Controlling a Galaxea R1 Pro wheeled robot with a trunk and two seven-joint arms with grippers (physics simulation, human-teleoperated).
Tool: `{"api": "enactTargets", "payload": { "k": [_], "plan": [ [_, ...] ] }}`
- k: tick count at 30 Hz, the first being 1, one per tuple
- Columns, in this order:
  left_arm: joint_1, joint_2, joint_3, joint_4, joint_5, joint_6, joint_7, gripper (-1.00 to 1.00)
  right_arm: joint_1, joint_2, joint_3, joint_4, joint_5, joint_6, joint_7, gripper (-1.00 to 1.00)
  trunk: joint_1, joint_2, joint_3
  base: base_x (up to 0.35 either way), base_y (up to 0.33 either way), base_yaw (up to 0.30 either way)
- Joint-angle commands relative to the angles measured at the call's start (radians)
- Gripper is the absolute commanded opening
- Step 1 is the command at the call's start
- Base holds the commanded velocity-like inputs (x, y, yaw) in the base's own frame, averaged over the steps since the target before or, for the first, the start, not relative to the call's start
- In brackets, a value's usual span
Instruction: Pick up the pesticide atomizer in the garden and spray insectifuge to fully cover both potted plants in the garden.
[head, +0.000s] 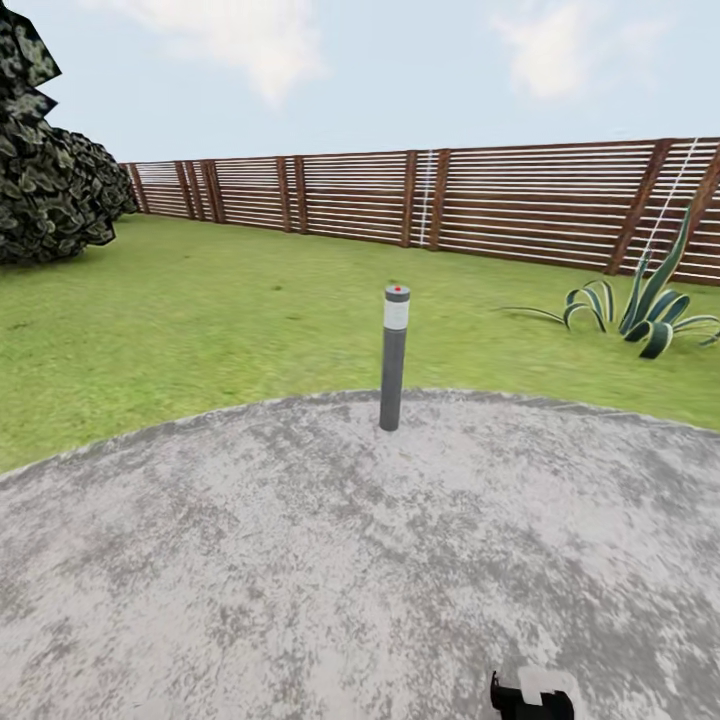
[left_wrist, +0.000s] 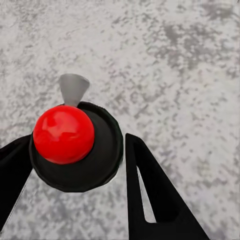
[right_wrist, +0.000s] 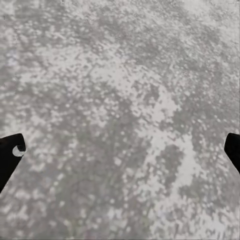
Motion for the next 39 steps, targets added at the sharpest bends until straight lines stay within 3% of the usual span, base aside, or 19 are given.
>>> {"api": "enactTargets", "payload": {
  "k": [1,39],
  "plan": [
    [-0.001,0.000,0.002,0.001,0.005,-0.004,-0.002,-1.00,-0.001,0.000,-0.007,0.001,0.011,-0.003,-0.005,1.00,0.000,0.000,-0.001,0.339,0.000,0.279],
    [-0.001,0.000,0.002,0.001,0.005,-0.004,-0.002,-1.00,-0.001,0.004,-0.007,0.002,0.011,-0.003,-0.005,1.00,0.000,0.000,-0.001,0.339,0.000,0.279]
  ]
}}
